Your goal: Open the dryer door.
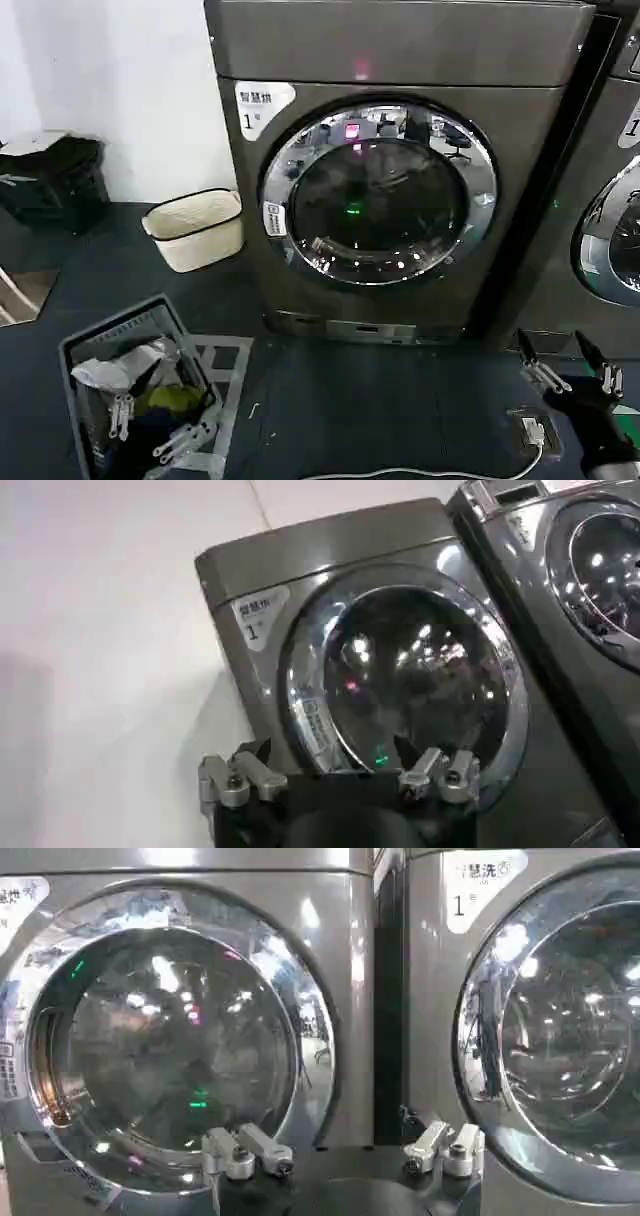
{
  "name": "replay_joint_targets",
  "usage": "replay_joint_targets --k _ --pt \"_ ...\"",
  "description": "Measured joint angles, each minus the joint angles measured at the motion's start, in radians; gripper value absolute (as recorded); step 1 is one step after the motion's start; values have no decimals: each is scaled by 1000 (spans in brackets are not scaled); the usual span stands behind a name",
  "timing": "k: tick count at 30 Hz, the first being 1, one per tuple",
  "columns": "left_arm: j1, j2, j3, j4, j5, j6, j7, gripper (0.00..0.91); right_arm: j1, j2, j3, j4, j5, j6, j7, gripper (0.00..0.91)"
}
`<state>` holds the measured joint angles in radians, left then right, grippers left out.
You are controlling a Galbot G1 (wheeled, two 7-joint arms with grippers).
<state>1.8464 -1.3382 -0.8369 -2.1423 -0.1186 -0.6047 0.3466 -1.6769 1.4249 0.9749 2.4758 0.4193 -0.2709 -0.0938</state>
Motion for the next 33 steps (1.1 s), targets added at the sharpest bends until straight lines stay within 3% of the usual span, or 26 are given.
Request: replay_joint_targets --k 6,15,25,33 --pt "1 1 -2 -6 0 -1 3 907 41 -52 -41 -31 4 30 -4 907" --pt "13 3 -7 -27 0 -3 9 907 161 -210 -151 -112 52 86 -30 907" --pt "34 -4 -36 -44 0 -8 16 907 378 -395 -299 -281 129 101 -52 907" --pt "44 -33 -44 -63 5 -3 26 907 571 -482 -451 -408 184 112 -97 907"
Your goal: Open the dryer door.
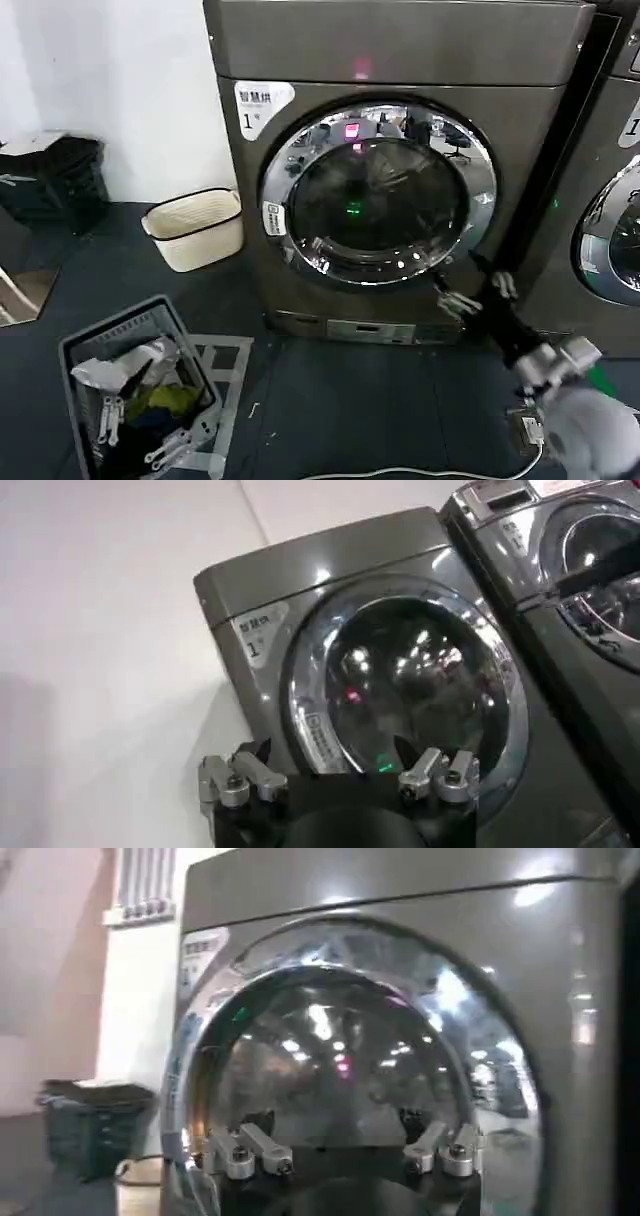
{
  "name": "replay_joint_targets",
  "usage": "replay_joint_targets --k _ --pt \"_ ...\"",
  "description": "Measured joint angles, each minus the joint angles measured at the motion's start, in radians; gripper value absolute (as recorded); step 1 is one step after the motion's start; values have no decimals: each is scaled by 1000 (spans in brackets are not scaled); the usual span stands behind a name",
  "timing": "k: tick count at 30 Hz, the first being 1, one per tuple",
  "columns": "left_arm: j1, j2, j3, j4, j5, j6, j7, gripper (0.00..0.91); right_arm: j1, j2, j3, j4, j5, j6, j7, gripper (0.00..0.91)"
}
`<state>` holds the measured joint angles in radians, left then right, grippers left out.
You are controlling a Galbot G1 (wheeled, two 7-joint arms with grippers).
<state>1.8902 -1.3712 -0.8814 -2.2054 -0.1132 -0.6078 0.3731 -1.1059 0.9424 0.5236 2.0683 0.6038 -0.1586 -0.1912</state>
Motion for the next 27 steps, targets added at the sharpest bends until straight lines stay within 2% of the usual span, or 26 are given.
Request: replay_joint_targets --k 11,27 --pt "16 -11 -18 -20 3 3 7 907 260 -20 -239 -150 44 48 -65 907" --pt "26 -13 -44 -32 1 0 12 907 590 50 -511 -434 52 95 -132 907"
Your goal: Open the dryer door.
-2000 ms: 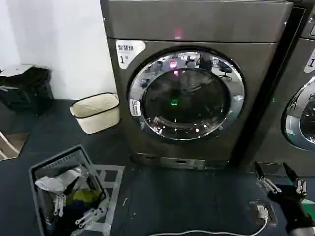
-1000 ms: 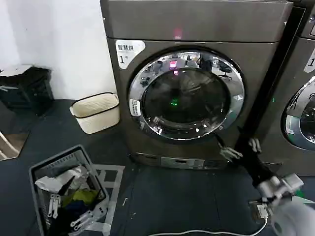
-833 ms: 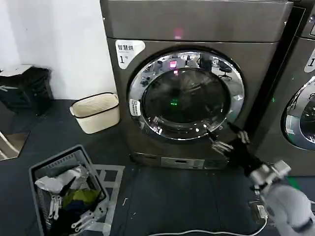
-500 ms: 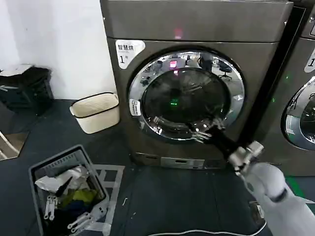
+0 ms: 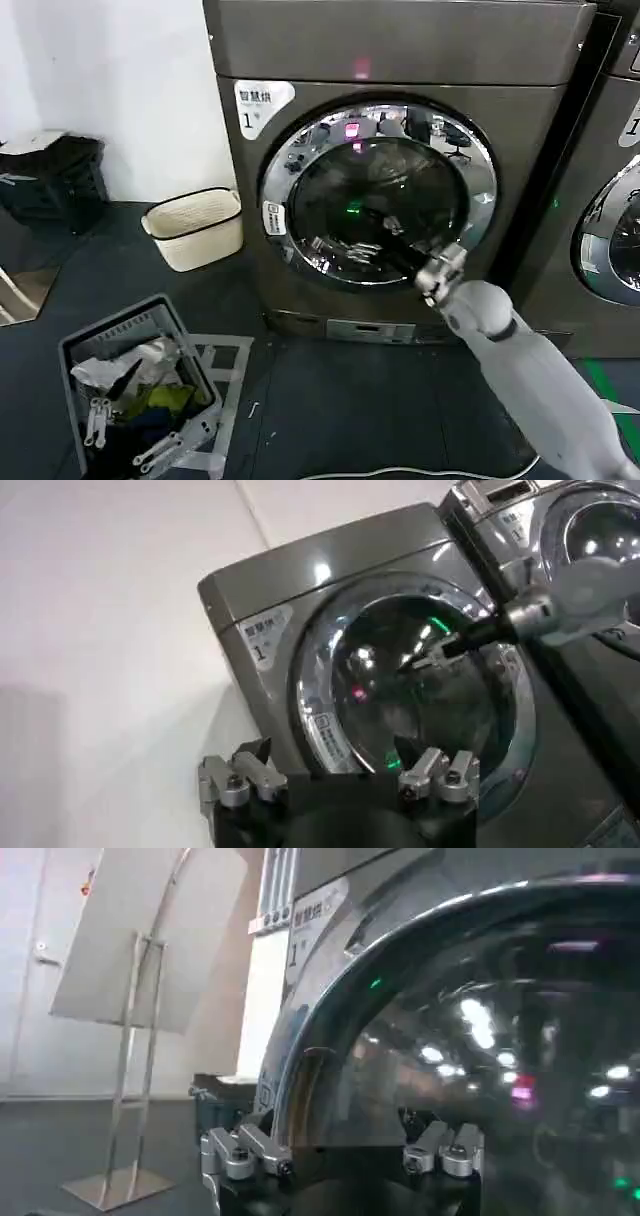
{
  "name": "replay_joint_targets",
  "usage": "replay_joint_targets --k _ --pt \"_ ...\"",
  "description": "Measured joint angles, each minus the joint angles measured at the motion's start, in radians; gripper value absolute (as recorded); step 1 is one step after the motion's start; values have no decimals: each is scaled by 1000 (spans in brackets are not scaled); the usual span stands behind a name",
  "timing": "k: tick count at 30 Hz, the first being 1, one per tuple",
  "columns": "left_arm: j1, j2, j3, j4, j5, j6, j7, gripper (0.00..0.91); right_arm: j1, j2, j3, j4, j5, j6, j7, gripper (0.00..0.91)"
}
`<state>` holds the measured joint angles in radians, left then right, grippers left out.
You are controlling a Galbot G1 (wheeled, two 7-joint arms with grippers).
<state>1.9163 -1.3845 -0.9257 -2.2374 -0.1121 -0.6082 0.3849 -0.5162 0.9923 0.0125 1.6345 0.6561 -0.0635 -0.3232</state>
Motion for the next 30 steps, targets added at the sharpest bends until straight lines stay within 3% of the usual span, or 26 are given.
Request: replay_joint_targets --k 30 --pt "-5 -10 -8 0 -3 2 0 907 278 183 -261 -292 -6 14 -32 907"
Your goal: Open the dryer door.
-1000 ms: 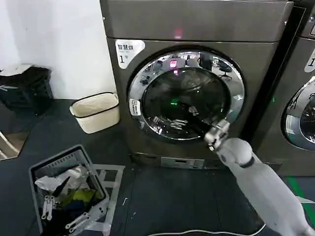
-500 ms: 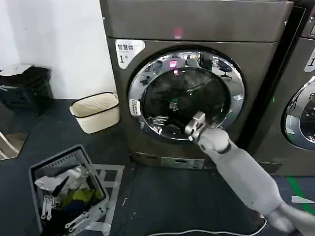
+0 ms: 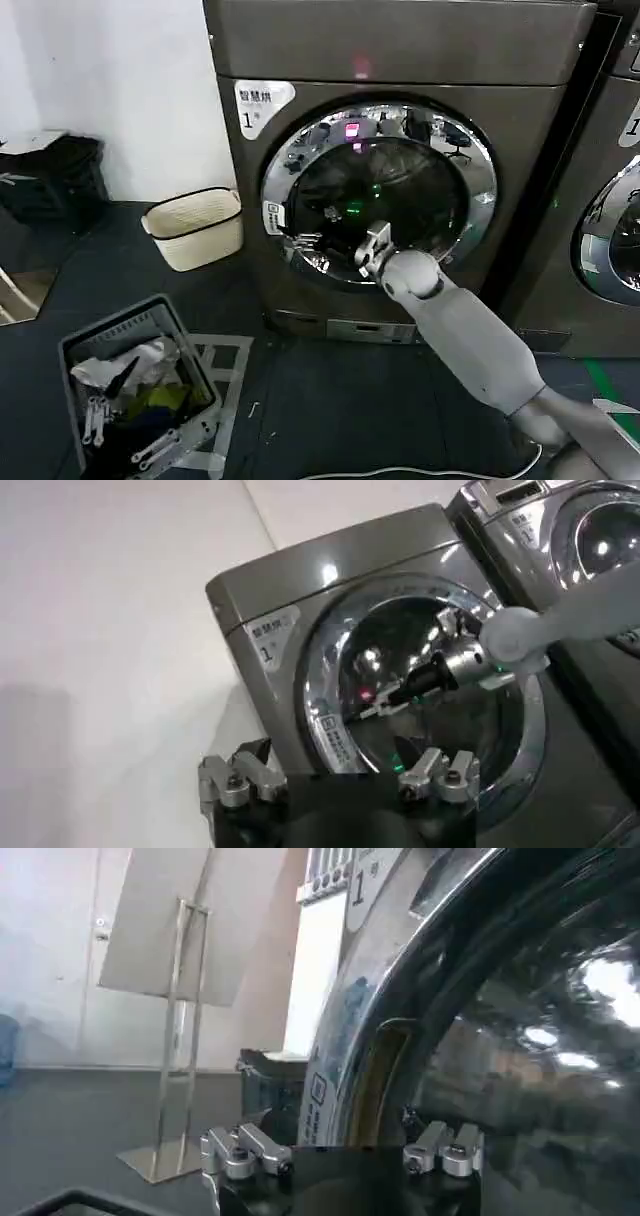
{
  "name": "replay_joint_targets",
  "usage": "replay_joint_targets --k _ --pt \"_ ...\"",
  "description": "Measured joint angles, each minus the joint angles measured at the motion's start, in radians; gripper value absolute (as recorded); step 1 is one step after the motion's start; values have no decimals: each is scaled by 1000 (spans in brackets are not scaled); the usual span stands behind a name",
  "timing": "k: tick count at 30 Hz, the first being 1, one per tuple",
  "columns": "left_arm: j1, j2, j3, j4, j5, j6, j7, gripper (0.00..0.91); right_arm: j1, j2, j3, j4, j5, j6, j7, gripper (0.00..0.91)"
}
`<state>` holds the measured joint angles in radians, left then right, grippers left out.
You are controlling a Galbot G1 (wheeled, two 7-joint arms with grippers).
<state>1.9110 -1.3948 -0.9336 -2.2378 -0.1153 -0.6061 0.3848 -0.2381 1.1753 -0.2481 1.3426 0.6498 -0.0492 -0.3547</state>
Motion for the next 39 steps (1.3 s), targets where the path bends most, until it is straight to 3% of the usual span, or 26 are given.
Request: replay_joint_targets --k 30,39 --pt "-5 -4 1 8 -1 1 1 907 134 110 -136 -201 5 22 -109 907" --pt "-6 -5 1 14 -2 5 2 907 140 88 -150 -186 38 17 -197 907"
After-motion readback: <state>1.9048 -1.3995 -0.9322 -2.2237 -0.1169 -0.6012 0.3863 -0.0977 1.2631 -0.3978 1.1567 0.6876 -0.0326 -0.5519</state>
